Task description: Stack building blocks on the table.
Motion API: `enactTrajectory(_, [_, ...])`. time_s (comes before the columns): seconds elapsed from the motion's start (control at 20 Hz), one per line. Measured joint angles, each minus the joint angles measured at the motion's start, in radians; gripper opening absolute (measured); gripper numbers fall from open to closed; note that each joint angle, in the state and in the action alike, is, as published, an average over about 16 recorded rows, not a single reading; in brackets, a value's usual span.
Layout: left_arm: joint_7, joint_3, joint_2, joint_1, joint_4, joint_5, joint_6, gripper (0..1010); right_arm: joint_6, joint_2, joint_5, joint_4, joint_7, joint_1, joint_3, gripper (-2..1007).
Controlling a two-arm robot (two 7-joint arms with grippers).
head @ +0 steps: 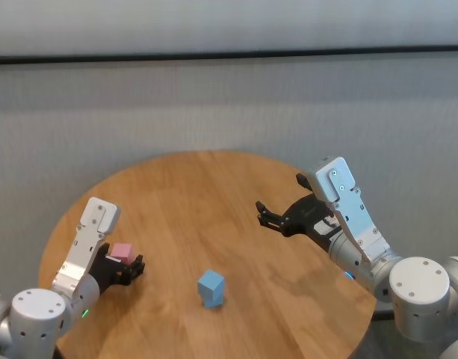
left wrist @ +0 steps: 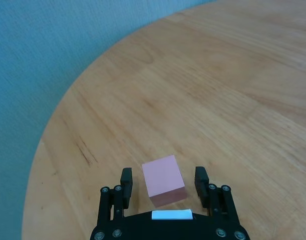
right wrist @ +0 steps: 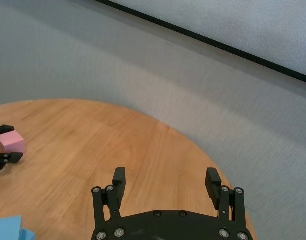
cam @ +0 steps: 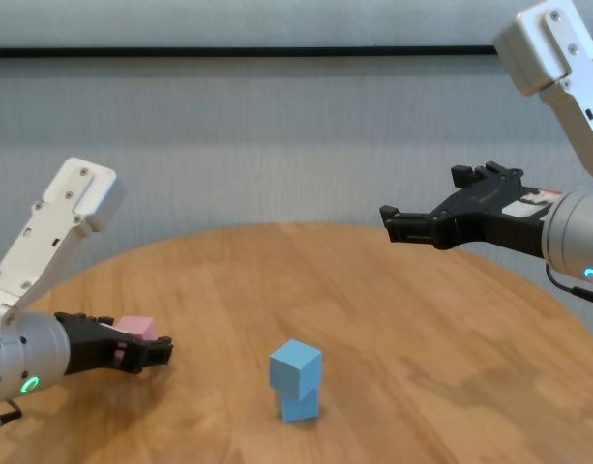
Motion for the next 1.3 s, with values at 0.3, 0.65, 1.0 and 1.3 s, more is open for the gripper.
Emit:
enactTrajectory(0.3, [0.001, 0.0, 0.0, 0.001, -0.001, -0.001, -0.002, 632, 0.0, 0.0, 0.0, 0.0, 0.0, 0.0, 0.0, 1005])
enactTrajectory(0.65, [0.002, -0.001, 0.001, 0.002, -0.002, -0.002, -0.003, 457, 0.0, 0.0, 0.0, 0.0, 0.0, 0.0, 0.0, 1004])
enactTrajectory(1.0, [-0.03, -0.003, 0.007, 0.006, -0.018, -0.008, 0.002, 396, 0.0, 0.0, 0.0, 0.0, 0.0, 0.0, 0.0, 1004])
enactTrajectory(1.3, [-0.113, -0.009, 0.043, 0.026, -0.079, -0.024, 0.027, 395, 0.0, 0.0, 0.0, 0.0, 0.0, 0.0, 0.0, 1004])
